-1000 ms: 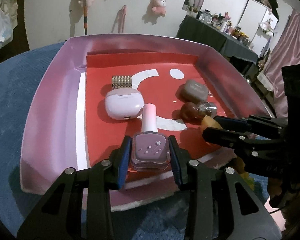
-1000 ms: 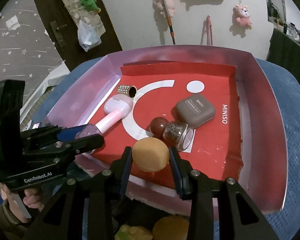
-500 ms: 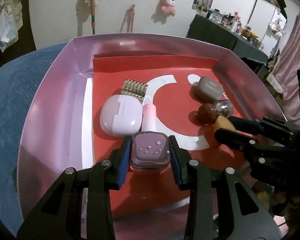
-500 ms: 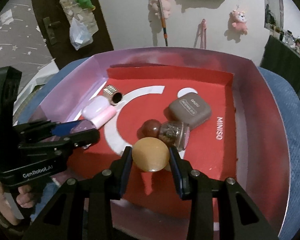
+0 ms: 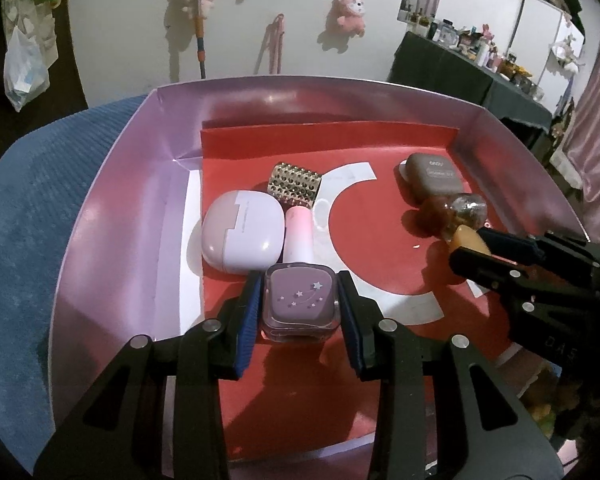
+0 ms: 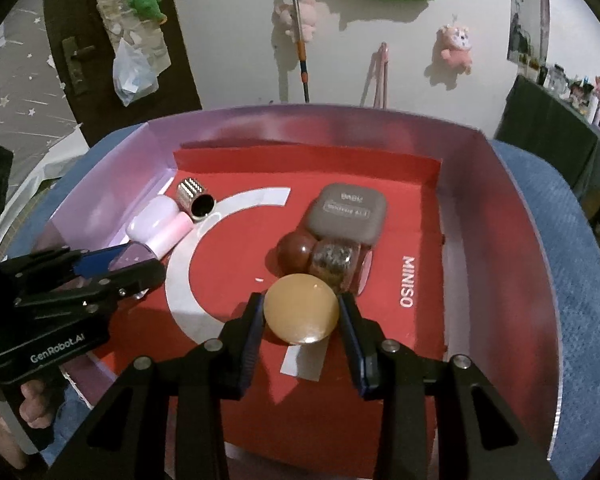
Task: Organize rigid objects
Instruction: 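Open both tools to release the nail polish and tan compact in the tray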
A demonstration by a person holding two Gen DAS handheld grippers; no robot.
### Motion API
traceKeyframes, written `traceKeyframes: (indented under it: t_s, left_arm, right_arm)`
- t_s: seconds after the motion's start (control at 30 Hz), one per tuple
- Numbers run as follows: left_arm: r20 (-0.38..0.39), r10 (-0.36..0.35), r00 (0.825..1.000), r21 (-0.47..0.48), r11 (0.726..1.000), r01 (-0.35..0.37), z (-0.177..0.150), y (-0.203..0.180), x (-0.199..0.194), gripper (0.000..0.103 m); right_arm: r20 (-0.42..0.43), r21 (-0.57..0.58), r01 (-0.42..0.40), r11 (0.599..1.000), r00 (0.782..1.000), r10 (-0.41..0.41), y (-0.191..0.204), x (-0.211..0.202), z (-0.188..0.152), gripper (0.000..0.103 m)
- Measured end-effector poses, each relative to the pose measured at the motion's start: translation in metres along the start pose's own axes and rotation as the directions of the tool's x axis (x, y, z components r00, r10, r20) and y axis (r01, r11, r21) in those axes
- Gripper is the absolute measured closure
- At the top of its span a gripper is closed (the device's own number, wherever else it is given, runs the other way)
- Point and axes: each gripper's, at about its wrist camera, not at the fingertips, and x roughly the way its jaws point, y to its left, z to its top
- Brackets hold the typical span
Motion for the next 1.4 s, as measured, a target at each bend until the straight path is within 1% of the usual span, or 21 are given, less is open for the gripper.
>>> traceKeyframes:
  t_s: [0.1,0.27,0.5,0.9,1.03,1.07,1.2,1.33,1.4]
  left_arm:
    - [-0.018,0.029,0.999,0.007,1.000,-0.028,0.001,-0.002,0.003,0.069]
    - [-0.026,0.041,0.999,0.014,0.999,-0.041,0.002,-0.005,0.003,0.069]
    - [-0.029,0.019,0.999,-0.016,1.000,-0.020,0.004,-0.001,0.003,0.069]
    - [-0.023,0.000,1.000,-0.028,1.000,0.000,0.001,0.003,0.002,0.067]
    - [-0.013,-0.025,1.000,-0.045,0.999,0.025,0.000,0.006,0.000,0.057]
    - [-0.009,-0.024,1.000,-0.045,0.999,0.023,0.000,0.006,-0.001,0.054]
    - [0.004,-0.003,1.000,-0.026,1.000,0.003,0.000,0.002,-0.004,0.053]
    - [0.019,-0.001,1.000,-0.029,1.000,0.002,0.001,0.001,-0.009,0.042]
    - [0.027,-0.005,1.000,-0.034,0.999,0.006,0.002,0.002,-0.010,0.041]
  right_arm:
    - [-0.001,-0.002,0.005,1.000,1.000,-0.005,0.001,0.000,0.000,0.063]
    - [-0.002,0.005,-0.001,1.000,1.000,0.001,0.002,0.001,0.002,0.063]
    - [-0.009,0.018,-0.015,1.000,1.000,0.015,0.001,0.002,0.001,0.063]
    - [-0.006,0.023,-0.019,1.000,1.000,0.019,0.000,0.003,0.001,0.063]
    - [-0.005,0.025,-0.020,0.999,1.000,0.021,-0.002,0.002,0.000,0.063]
    - [-0.005,0.026,-0.022,0.999,1.000,0.022,-0.002,0.002,0.001,0.063]
    - [-0.003,0.032,-0.027,0.999,1.000,0.027,-0.003,0.002,0.000,0.063]
    - [-0.002,0.039,-0.034,0.999,0.999,0.034,-0.004,0.001,0.000,0.062]
    - [0.002,0.046,-0.040,0.998,0.999,0.039,-0.005,0.000,-0.001,0.054]
